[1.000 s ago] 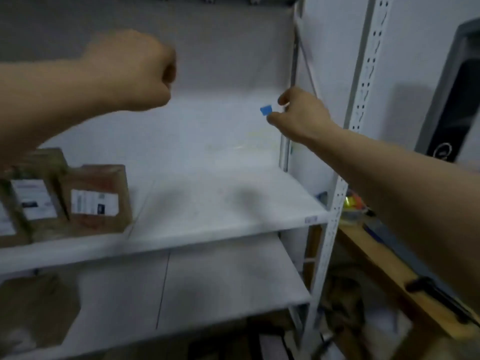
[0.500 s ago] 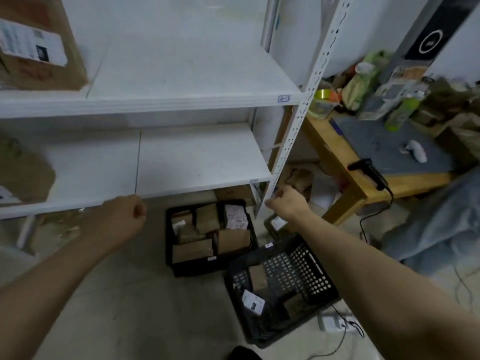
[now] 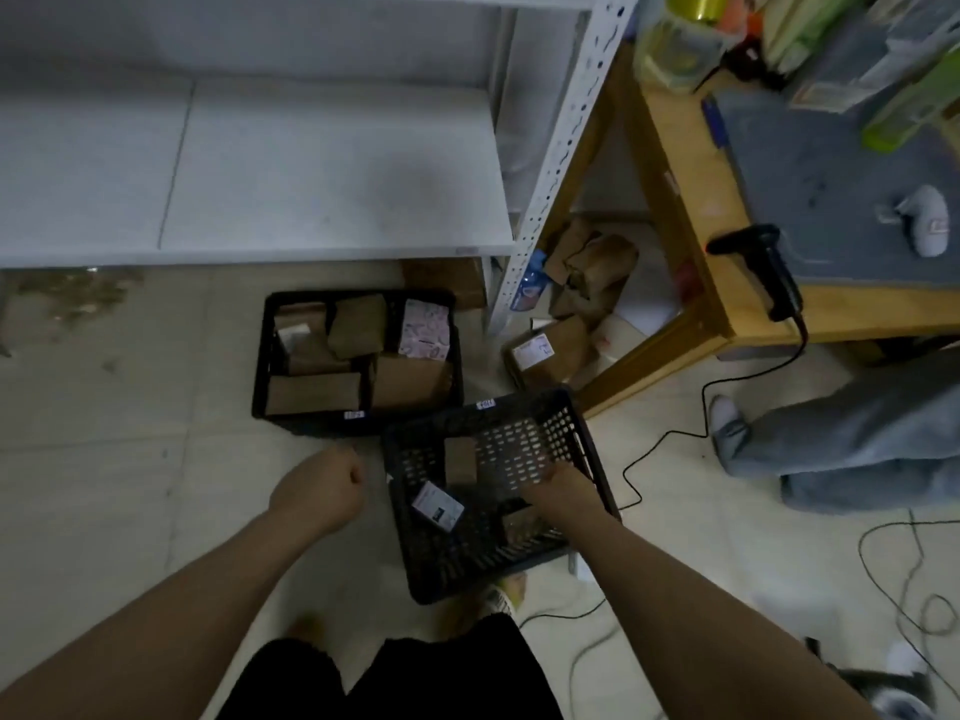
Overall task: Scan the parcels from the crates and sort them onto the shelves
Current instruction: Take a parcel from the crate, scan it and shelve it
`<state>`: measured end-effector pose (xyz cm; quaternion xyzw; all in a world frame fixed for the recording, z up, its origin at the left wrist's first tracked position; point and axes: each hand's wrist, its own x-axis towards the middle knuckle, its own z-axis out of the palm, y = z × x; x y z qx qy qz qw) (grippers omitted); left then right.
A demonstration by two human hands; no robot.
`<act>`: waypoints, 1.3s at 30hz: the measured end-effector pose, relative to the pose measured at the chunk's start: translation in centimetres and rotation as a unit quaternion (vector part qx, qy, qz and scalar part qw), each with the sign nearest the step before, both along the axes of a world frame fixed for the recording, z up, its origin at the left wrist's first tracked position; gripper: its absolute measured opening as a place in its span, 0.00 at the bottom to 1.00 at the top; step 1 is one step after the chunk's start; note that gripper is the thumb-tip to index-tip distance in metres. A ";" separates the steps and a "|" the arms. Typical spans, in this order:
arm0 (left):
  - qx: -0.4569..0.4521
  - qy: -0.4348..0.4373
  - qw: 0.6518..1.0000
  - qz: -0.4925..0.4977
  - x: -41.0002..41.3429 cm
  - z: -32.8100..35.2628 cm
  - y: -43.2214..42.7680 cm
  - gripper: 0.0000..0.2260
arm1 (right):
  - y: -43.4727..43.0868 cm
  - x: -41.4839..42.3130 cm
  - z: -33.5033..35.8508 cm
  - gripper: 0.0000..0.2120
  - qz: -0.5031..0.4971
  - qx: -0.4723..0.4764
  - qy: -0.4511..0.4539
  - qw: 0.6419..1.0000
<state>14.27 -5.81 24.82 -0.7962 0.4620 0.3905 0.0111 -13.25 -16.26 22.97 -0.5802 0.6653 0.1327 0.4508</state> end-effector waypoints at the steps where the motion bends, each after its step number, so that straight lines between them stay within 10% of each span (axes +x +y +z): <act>1: 0.011 0.006 1.000 0.007 -1.6 -0.9 -0.6 0.06 | -0.7 -1.2 -1.2 0.13 0.012 0.016 0.002 1.000; 21: 0.157 0.092 0.982 0.051 -10.7 -18.7 -5.8 0.04 | -5.6 -3.4 -21.3 0.31 0.013 0.123 0.044 0.991; 39: 0.162 -0.019 0.954 -0.251 -8.4 -47.6 -6.7 0.11 | -9.2 8.3 -54.7 0.52 -0.041 0.113 0.123 0.985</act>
